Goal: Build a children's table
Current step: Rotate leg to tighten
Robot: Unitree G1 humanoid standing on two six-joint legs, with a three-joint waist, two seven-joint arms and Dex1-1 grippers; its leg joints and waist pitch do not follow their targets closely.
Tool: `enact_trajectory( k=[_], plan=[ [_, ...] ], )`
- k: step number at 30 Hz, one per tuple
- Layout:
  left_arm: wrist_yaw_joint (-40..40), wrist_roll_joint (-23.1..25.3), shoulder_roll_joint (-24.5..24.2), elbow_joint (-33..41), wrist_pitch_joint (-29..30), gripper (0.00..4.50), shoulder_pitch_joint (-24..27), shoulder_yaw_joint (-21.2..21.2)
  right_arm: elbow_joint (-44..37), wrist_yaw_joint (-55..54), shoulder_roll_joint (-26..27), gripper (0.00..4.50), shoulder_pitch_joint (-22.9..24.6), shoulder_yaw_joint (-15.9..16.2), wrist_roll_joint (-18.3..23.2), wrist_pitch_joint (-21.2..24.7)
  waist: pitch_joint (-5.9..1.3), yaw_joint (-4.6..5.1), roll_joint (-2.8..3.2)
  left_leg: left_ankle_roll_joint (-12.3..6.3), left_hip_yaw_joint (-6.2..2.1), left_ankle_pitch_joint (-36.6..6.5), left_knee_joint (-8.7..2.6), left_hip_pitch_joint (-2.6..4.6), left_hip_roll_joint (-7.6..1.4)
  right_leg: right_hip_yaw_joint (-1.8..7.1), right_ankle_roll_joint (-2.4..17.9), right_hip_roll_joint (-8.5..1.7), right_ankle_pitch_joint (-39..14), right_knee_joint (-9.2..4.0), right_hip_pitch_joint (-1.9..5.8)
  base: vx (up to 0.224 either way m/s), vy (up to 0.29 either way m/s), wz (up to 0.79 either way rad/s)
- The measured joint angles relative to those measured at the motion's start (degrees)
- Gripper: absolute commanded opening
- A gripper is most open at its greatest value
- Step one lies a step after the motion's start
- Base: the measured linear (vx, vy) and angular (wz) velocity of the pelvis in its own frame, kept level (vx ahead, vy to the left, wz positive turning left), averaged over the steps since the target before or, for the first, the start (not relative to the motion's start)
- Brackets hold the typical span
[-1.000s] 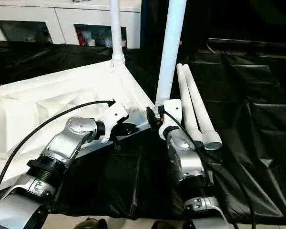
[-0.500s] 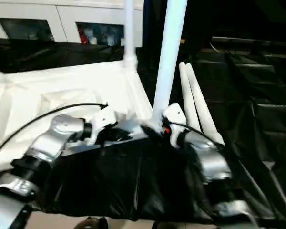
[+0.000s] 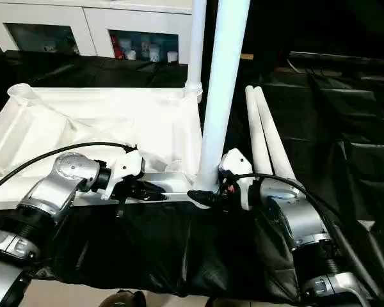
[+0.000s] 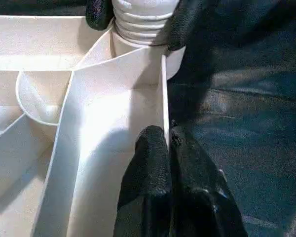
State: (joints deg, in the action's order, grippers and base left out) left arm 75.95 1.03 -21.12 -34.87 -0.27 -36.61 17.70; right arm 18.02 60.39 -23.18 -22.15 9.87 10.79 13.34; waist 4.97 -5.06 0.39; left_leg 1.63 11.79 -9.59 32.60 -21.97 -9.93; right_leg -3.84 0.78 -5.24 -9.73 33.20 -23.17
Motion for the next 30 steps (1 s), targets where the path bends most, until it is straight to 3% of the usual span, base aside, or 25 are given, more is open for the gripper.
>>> enact_trajectory(
  k=[5, 14, 22, 23, 30],
  plan=[
    [-1.08, -0.03, 0.39, -0.28, 1.13, 0.00, 0.01, -0.47, -1.82, -3.76, 2.15, 2.75, 2.12, -1.84, 0.52, 1.41, -0.03, -0.06, -0.04, 0.00, 0.00, 0.00, 0.02, 0.07, -0.01, 0.00, 0.00, 0.00, 0.00, 0.03, 0.05, 0.000, 0.000, 0.00],
    [-16.54, 3.69, 7.06, 0.86, 9.99, 0.00, -0.31, -1.68, 3.91, -30.09, 14.17, 2.74, 0.12, -8.44, -2.83, 1.25, -0.13, 1.45, -0.18, 0.02, 0.00, -0.01, 0.03, 0.73, 0.06, 0.08, -0.39, -0.05, -0.24, -0.11, 0.51, 0.000, 0.000, 0.00],
    [-25.02, 5.44, 11.68, 2.65, 15.16, 0.00, 0.11, -2.02, 8.13, -46.64, 21.82, 2.73, -2.26, -12.07, -5.45, -1.64, -0.17, 1.78, -0.24, 0.02, -0.04, -0.01, -0.01, 0.84, 0.09, 0.06, -0.60, -0.07, -0.37, -0.42, 0.58, 0.000, 0.000, 0.00],
    [-25.13, 5.45, 11.86, 2.68, 15.20, 0.00, 0.12, -2.02, 8.32, -47.43, 22.11, 3.29, -2.28, -12.17, -5.67, -2.17, -0.17, 1.78, -0.23, 0.02, -0.05, -0.01, -0.05, 0.82, 0.10, 0.05, -0.59, -0.07, -0.37, -0.54, 0.58, 0.000, 0.000, 0.00],
    [-24.35, 5.43, 11.53, 4.34, 15.00, 0.00, 0.81, -1.69, 8.39, -45.16, 21.57, 3.92, -2.46, -12.13, -5.74, -2.78, -0.17, 1.72, -0.23, 0.02, -0.04, -0.01, -0.15, 0.67, 0.18, 0.13, -0.55, -0.07, -0.34, -0.69, 0.49, 0.000, 0.000, 0.00]
  ],
)
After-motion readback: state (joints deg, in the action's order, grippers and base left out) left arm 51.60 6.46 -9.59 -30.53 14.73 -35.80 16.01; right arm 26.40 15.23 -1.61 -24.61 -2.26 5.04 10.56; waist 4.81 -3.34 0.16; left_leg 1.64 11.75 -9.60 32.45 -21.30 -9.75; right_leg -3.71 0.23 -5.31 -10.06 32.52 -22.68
